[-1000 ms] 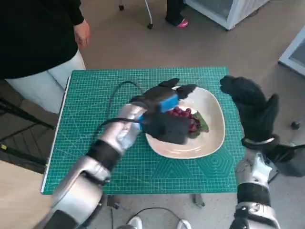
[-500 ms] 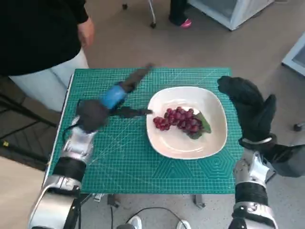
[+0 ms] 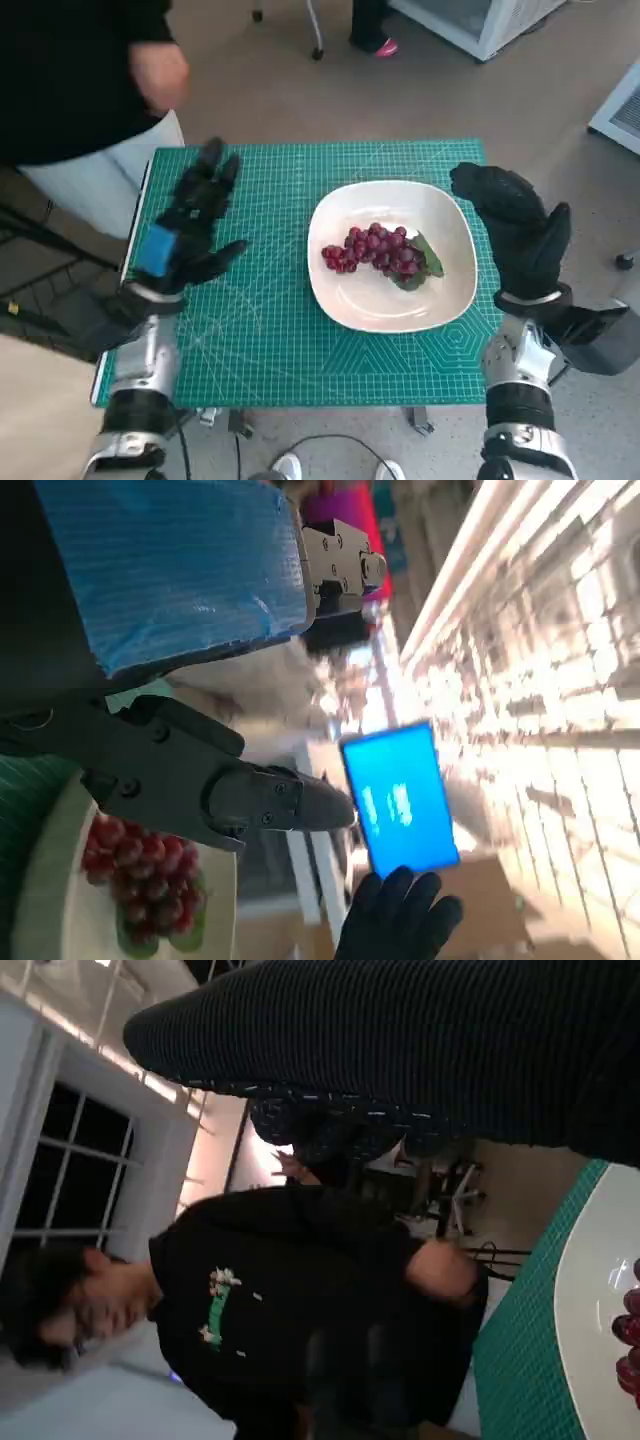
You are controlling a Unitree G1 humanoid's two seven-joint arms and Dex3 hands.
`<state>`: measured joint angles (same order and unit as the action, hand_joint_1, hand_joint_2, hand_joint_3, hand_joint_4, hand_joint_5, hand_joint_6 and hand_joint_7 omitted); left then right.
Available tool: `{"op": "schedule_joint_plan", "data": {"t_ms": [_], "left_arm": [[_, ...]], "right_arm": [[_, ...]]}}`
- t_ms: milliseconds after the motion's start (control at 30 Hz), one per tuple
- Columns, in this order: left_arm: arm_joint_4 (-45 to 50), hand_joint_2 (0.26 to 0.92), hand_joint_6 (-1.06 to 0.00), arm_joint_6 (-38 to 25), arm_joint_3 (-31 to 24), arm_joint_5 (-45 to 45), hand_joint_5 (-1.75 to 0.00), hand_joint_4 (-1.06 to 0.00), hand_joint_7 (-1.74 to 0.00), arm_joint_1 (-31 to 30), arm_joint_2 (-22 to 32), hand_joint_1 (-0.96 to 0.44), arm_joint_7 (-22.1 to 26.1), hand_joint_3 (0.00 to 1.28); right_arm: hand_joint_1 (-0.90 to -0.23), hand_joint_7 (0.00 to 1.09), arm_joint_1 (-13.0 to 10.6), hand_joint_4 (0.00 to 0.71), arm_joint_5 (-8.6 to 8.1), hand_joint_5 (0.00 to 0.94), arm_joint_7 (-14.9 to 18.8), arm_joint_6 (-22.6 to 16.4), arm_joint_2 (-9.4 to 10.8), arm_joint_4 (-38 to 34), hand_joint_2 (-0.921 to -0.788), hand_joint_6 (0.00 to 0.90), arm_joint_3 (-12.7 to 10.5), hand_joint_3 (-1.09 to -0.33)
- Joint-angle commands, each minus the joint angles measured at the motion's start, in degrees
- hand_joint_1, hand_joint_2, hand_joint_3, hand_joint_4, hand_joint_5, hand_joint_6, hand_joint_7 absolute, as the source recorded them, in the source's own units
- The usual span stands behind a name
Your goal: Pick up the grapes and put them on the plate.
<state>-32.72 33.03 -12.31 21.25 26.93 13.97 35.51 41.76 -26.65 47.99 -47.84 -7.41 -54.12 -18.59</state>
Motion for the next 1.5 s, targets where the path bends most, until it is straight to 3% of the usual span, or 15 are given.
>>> {"op": "schedule_joint_plan", "data": {"t_ms": [33, 333, 733, 1100, 1333, 1500], "left_arm": [[2.9, 0.921, -0.07, 0.8, -1.1, 0.4, 0.00, 0.00, -0.01, -2.7, -0.5, -0.65, -1.1, 0.35], [4.1, 0.921, -0.07, 0.5, -1.8, 1.3, 0.00, 0.00, -0.01, -4.4, -1.6, -0.66, -1.3, 0.37], [9.5, 0.921, -0.09, -4.0, -1.9, 3.5, 0.00, 0.00, -0.02, -7.7, -2.9, -0.59, -2.3, 0.23], [13.9, 0.913, -0.18, -4.5, -2.8, 3.9, -0.02, -0.09, -0.13, -10.1, -4.3, -0.38, -5.2, 0.08], [13.1, 0.920, -0.03, -0.5, -2.0, -1.8, -0.01, -0.18, -0.46, -10.1, -5.4, -0.16, -9.6, 0.17], [12.1, 0.921, 0.00, 0.6, -1.4, -4.4, -0.01, -0.20, -0.51, -10.0, -5.1, -0.12, -11.0, 0.21]], "right_arm": [[-0.384, 0.03, -1.1, 0.616, 0.56, 0.012, -0.1, 0.0, 0.4, -1.2, -0.921, 0.576, 0.0, -0.452], [-0.371, 0.03, -1.1, 0.632, 0.77, 0.013, -0.1, -0.4, 0.4, -1.6, -0.921, 0.594, 0.0, -0.438], [-0.369, 0.03, -1.5, 0.633, 0.57, 0.008, 0.7, -0.1, -0.1, -1.8, -0.921, 0.602, 0.0, -0.426], [-0.358, 0.03, -1.2, 0.642, 0.77, 0.009, 1.0, -0.3, -0.4, -2.6, -0.921, 0.606, 0.1, -0.422], [-0.352, 0.03, -1.1, 0.647, 0.92, 0.009, 0.8, -0.8, -0.6, -3.2, -0.921, 0.608, 0.1, -0.421], [-0.352, 0.03, -0.9, 0.648, 0.84, 0.009, 0.9, -0.8, -0.7, -3.3, -0.921, 0.608, 0.1, -0.420]]}}
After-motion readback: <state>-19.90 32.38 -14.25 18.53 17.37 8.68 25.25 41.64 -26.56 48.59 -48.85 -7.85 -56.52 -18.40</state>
